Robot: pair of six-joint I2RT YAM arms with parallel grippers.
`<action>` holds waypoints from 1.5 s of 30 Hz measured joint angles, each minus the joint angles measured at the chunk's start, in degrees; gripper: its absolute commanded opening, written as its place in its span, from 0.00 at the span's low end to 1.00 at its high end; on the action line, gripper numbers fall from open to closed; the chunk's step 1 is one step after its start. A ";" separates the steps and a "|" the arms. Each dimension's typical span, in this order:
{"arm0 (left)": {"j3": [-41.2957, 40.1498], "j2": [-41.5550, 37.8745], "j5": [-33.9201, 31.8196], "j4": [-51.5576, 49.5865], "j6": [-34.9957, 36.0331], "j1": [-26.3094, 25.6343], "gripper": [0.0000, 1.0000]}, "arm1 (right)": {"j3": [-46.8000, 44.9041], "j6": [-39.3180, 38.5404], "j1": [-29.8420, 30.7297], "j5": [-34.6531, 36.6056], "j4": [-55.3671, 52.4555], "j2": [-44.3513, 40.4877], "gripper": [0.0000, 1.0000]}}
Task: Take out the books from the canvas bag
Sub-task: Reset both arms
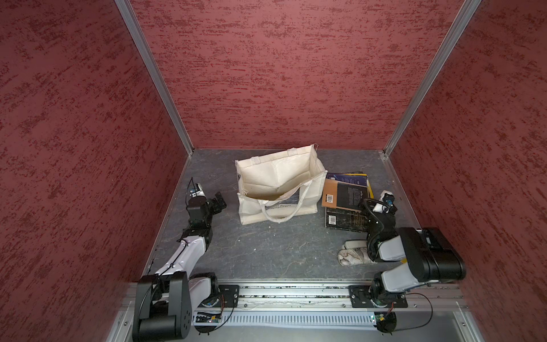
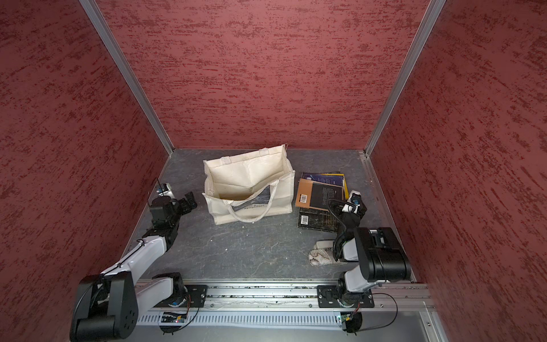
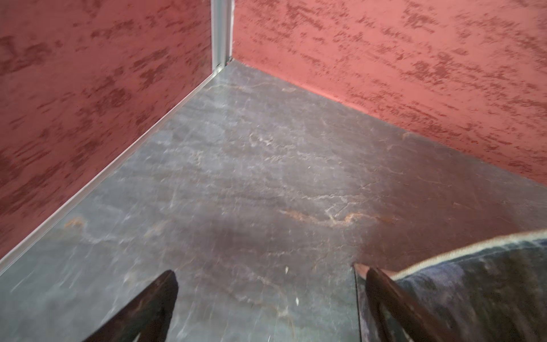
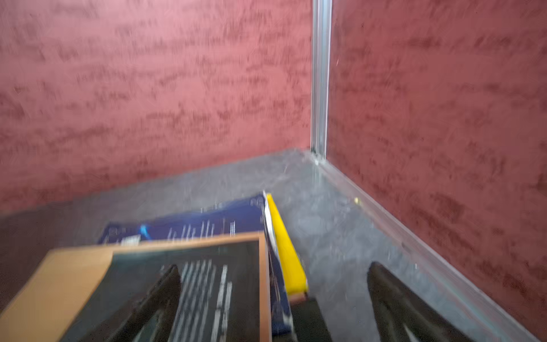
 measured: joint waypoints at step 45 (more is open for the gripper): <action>-0.09 21.90 3.08 29.68 9.77 -5.35 1.00 | 4.37 -1.79 0.22 -5.40 0.33 0.24 0.99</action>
